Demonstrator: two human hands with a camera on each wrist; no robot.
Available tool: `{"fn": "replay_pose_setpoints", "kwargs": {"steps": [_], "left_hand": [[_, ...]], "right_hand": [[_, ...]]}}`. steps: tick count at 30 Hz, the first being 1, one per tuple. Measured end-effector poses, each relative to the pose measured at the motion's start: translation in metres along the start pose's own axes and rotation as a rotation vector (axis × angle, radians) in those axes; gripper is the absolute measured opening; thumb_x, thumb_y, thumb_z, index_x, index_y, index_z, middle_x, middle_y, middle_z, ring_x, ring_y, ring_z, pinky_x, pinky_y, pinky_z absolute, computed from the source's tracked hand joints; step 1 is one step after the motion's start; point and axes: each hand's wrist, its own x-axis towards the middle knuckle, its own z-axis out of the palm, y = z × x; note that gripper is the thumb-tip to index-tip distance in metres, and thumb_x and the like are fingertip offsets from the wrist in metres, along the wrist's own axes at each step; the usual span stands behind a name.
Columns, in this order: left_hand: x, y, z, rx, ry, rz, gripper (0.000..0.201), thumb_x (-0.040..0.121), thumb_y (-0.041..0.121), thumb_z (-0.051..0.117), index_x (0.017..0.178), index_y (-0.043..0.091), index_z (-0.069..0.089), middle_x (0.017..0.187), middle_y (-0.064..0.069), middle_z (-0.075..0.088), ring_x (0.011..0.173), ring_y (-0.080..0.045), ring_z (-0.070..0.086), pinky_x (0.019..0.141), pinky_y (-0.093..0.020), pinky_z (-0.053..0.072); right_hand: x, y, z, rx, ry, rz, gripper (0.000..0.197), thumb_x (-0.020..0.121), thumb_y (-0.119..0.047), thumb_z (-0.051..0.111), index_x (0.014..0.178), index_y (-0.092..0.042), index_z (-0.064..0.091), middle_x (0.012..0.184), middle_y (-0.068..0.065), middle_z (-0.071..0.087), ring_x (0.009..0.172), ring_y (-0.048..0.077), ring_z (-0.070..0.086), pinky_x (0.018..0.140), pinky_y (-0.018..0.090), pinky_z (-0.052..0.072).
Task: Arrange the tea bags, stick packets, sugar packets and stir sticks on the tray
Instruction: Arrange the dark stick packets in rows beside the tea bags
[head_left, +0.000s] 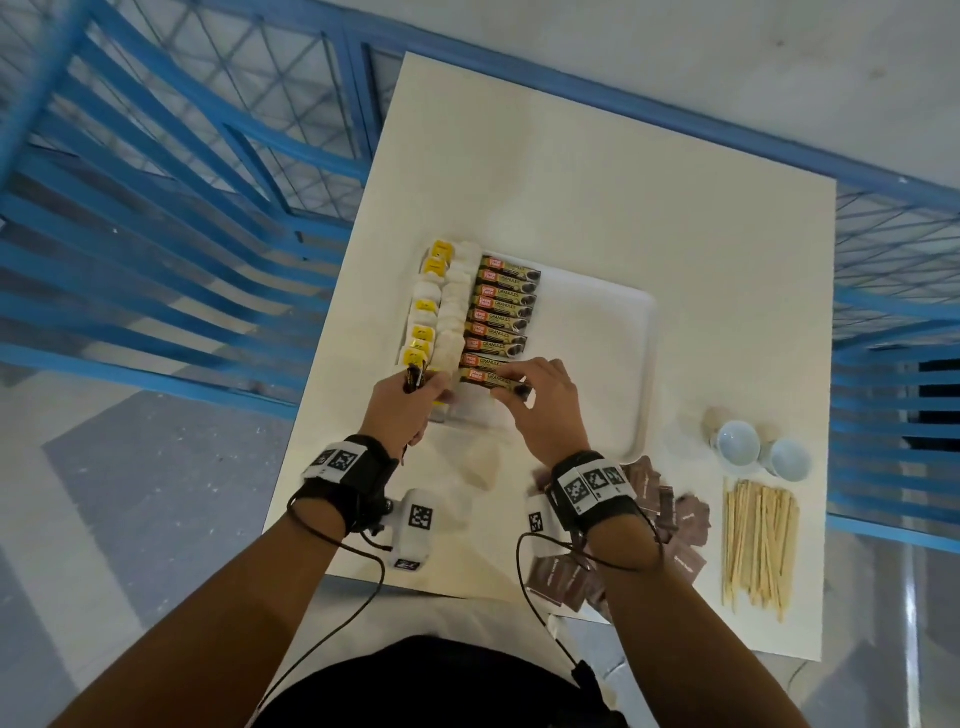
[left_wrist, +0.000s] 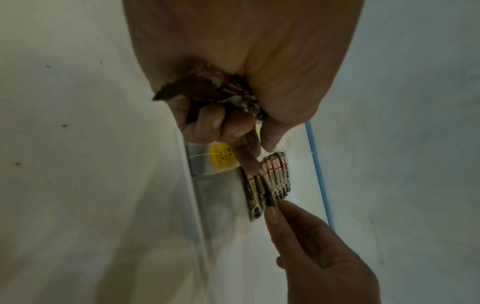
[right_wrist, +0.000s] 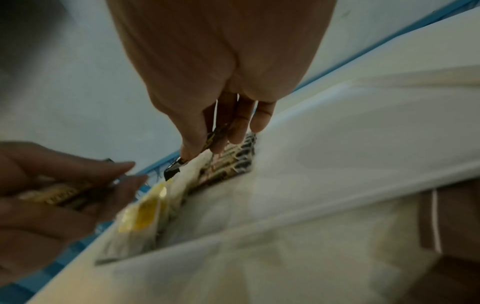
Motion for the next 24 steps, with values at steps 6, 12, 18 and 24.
{"fn": "replay_pose_setpoints", "kwargs": {"steps": [6,12,18,24], "left_hand": [[-0.003,-0.006,-0.009,0.048,0.012,-0.006,0.023,0.098,0.022,0.065,0.092,0.001,0.071,0.075,-0.007,0.073,0.039,-0.015,0.031,0.040,-0.022,0.025],[-0.003,-0.009,-0.013,0.064,0.006,-0.011,0.020,0.099,0.021,0.065,0.089,0.004,0.068,0.070,-0.002,0.070,0.039,-0.014,0.031,0.040,-0.022,0.025],[-0.001,-0.010,-0.014,0.061,0.004,-0.020,0.022,0.098,0.021,0.066,0.096,-0.001,0.068,0.076,-0.011,0.066,0.041,-0.014,0.031,0.040,-0.022,0.025],[-0.002,-0.007,-0.012,0.052,-0.026,-0.007,0.020,0.098,0.023,0.068,0.091,0.005,0.067,0.075,-0.010,0.058,0.043,-0.014,0.032,0.040,-0.023,0.026]], "right_hand": [[-0.003,0.015,0.028,-0.230,0.075,0.004,0.020,0.088,-0.034,0.072,0.105,-0.023,0.071,0.104,-0.005,0.060,0.100,0.020,0.048,0.088,0.038,0.041],[0.000,0.014,0.035,-0.331,0.106,-0.018,0.022,0.087,-0.035,0.071,0.103,-0.020,0.073,0.102,0.000,0.057,0.097,0.024,0.049,0.085,0.040,0.040],[0.002,0.014,0.037,-0.264,0.068,-0.011,0.022,0.088,-0.032,0.071,0.105,-0.019,0.068,0.101,-0.002,0.060,0.097,0.023,0.050,0.085,0.040,0.041],[0.007,0.013,0.040,-0.275,0.074,0.025,0.023,0.087,-0.034,0.071,0.105,-0.020,0.069,0.102,-0.003,0.061,0.099,0.023,0.051,0.087,0.041,0.042]]}}
